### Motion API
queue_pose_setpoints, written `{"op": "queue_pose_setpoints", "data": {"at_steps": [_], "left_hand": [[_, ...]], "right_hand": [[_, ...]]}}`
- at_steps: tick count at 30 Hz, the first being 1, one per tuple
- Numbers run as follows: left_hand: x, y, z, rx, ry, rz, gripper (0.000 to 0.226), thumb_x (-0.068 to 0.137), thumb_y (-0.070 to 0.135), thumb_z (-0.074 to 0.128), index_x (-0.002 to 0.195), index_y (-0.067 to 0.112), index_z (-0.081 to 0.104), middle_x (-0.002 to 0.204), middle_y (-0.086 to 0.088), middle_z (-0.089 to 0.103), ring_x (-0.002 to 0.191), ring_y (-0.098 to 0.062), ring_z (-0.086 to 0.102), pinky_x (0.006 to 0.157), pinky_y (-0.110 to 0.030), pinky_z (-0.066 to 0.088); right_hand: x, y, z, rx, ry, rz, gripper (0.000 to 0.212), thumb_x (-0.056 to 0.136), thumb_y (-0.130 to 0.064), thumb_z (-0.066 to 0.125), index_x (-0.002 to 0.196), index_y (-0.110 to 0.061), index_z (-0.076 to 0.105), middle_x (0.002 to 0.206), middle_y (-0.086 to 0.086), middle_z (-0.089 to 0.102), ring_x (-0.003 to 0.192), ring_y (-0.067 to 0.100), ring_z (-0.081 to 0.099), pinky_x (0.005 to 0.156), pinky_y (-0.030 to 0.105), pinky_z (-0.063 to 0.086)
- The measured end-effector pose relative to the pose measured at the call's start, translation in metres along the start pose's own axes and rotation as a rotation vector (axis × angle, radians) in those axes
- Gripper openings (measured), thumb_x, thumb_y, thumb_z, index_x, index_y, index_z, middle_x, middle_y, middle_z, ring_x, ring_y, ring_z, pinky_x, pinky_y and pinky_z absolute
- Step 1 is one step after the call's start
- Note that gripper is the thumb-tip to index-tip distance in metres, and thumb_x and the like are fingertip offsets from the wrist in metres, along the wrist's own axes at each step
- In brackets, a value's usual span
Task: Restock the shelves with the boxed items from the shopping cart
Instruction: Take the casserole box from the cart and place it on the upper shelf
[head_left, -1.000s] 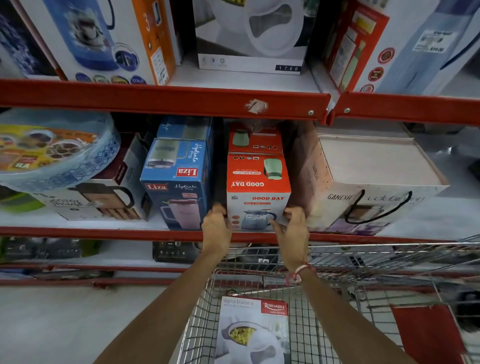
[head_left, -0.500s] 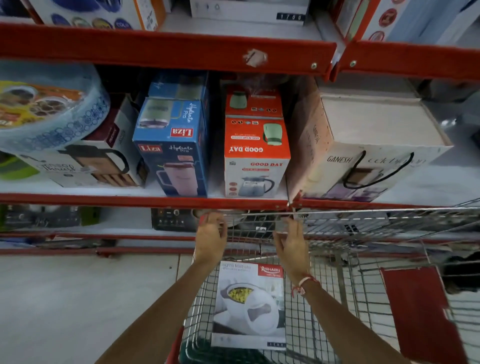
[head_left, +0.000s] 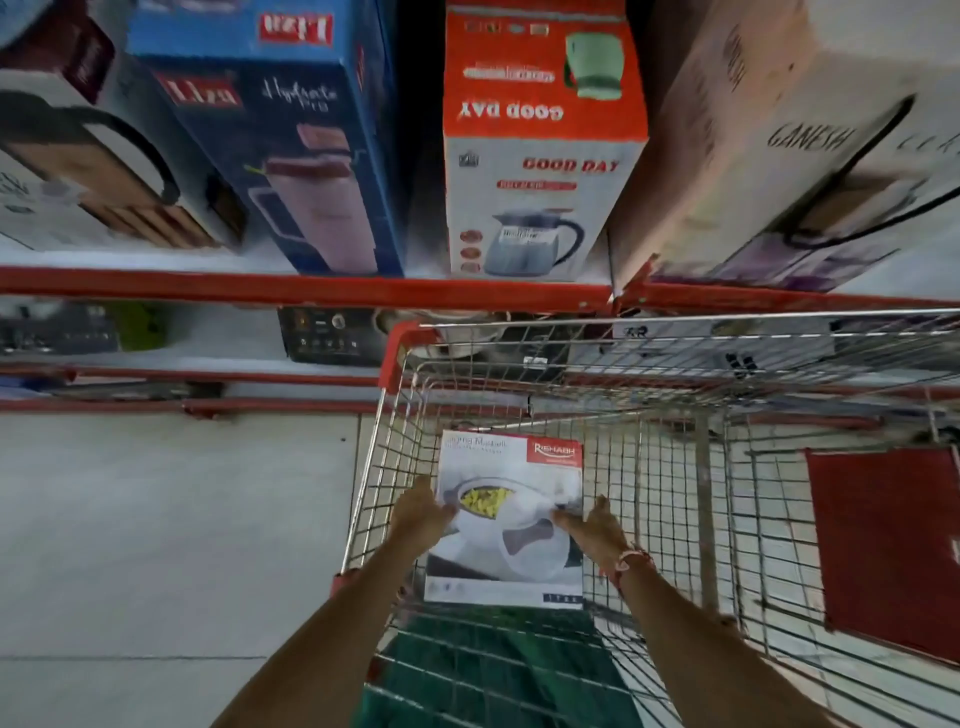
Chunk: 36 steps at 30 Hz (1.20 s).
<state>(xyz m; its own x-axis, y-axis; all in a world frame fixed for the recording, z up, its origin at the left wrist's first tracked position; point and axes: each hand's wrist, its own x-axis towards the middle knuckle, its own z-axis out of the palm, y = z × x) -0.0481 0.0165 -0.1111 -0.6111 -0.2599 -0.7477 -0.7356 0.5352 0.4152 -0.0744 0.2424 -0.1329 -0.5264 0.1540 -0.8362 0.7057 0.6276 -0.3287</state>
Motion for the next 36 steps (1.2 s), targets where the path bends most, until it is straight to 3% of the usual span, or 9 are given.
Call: {"op": "queue_pose_setpoints", "data": {"at_steps": [3, 5, 8, 13, 19, 23, 27, 32, 36], "left_hand": [[0.006, -0.011, 0.017, -0.063, -0.088, -0.048, 0.042, 0.084, 0.025, 0.064, 0.12, 0.005, 0.054, 0.109, -0.012, 0.066, 0.095, -0.03, 0.065, 0.076, -0.036, 0.054], [0.007, -0.015, 0.019, -0.075, -0.058, -0.062, 0.041, 0.083, 0.024, 0.065, 0.12, 0.007, 0.054, 0.11, -0.015, 0.067, 0.095, -0.032, 0.065, 0.071, -0.035, 0.055], [0.0, -0.009, 0.003, -0.081, -0.015, -0.053, 0.046, 0.081, 0.019, 0.067, 0.123, 0.007, 0.051, 0.119, -0.016, 0.064, 0.102, -0.033, 0.063, 0.074, -0.035, 0.057], [-0.06, 0.024, -0.058, -0.015, 0.108, 0.146, 0.051, 0.079, 0.027, 0.071, 0.125, 0.013, 0.055, 0.116, -0.008, 0.069, 0.102, -0.026, 0.065, 0.075, -0.027, 0.049], [-0.165, 0.054, -0.136, -0.225, 0.129, 0.352, 0.034, 0.073, 0.021, 0.077, 0.105, 0.022, 0.067, 0.102, -0.005, 0.075, 0.089, -0.018, 0.069, 0.084, -0.035, 0.054], [-0.199, 0.058, -0.167, -0.366, 0.074, 0.395, 0.029, 0.069, 0.022, 0.081, 0.093, 0.033, 0.068, 0.098, 0.0, 0.076, 0.088, -0.017, 0.071, 0.086, -0.048, 0.056], [-0.22, 0.061, -0.187, -0.391, 0.136, 0.456, 0.028, 0.07, 0.02, 0.08, 0.088, 0.037, 0.068, 0.098, 0.002, 0.076, 0.09, -0.018, 0.071, 0.086, -0.049, 0.056], [-0.237, 0.074, -0.215, -0.449, 0.197, 0.57, 0.037, 0.073, 0.006, 0.075, 0.107, 0.021, 0.067, 0.094, 0.004, 0.075, 0.084, -0.011, 0.073, 0.073, -0.03, 0.061], [-0.245, 0.098, -0.245, -0.499, 0.315, 0.702, 0.043, 0.072, -0.001, 0.074, 0.106, 0.024, 0.062, 0.067, 0.03, 0.069, 0.069, 0.012, 0.067, 0.057, -0.004, 0.051]], "right_hand": [[0.018, 0.017, 0.011, 0.108, -0.118, -0.023, 0.044, 0.072, -0.035, 0.079, 0.107, -0.01, 0.068, 0.115, 0.022, 0.069, 0.1, 0.035, 0.068, 0.094, 0.053, 0.053], [0.016, 0.016, 0.012, 0.124, -0.135, -0.065, 0.021, 0.079, -0.023, 0.075, 0.097, -0.014, 0.071, 0.106, 0.019, 0.073, 0.096, 0.034, 0.07, 0.09, 0.054, 0.055], [-0.011, 0.0, 0.0, 0.115, -0.103, -0.095, 0.027, 0.079, -0.024, 0.074, 0.101, -0.011, 0.066, 0.1, 0.012, 0.072, 0.095, 0.03, 0.069, 0.087, 0.051, 0.057], [-0.092, -0.03, -0.044, 0.116, -0.003, -0.139, 0.051, 0.082, -0.015, 0.07, 0.128, -0.014, 0.05, 0.116, 0.006, 0.064, 0.1, 0.03, 0.066, 0.084, 0.05, 0.058], [-0.207, -0.057, -0.101, 0.047, 0.116, -0.355, 0.04, 0.085, -0.017, 0.068, 0.123, -0.027, 0.057, 0.103, -0.007, 0.062, 0.081, 0.018, 0.068, 0.074, 0.042, 0.062], [-0.246, -0.066, -0.123, 0.09, 0.175, -0.434, 0.03, 0.08, -0.028, 0.071, 0.101, -0.047, 0.06, 0.108, -0.01, 0.069, 0.081, 0.023, 0.073, 0.077, 0.051, 0.06], [-0.275, -0.083, -0.123, 0.012, 0.238, -0.542, 0.038, 0.082, -0.019, 0.071, 0.111, -0.042, 0.061, 0.109, -0.005, 0.072, 0.091, 0.019, 0.069, 0.081, 0.045, 0.058], [-0.304, -0.115, -0.131, -0.056, 0.351, -0.66, 0.052, 0.078, -0.021, 0.074, 0.125, -0.037, 0.059, 0.106, -0.014, 0.07, 0.095, 0.014, 0.067, 0.086, 0.04, 0.056], [-0.329, -0.151, -0.145, -0.002, 0.474, -0.797, 0.062, 0.078, -0.021, 0.075, 0.131, -0.043, 0.05, 0.103, -0.014, 0.071, 0.085, 0.013, 0.068, 0.079, 0.036, 0.057]]}}
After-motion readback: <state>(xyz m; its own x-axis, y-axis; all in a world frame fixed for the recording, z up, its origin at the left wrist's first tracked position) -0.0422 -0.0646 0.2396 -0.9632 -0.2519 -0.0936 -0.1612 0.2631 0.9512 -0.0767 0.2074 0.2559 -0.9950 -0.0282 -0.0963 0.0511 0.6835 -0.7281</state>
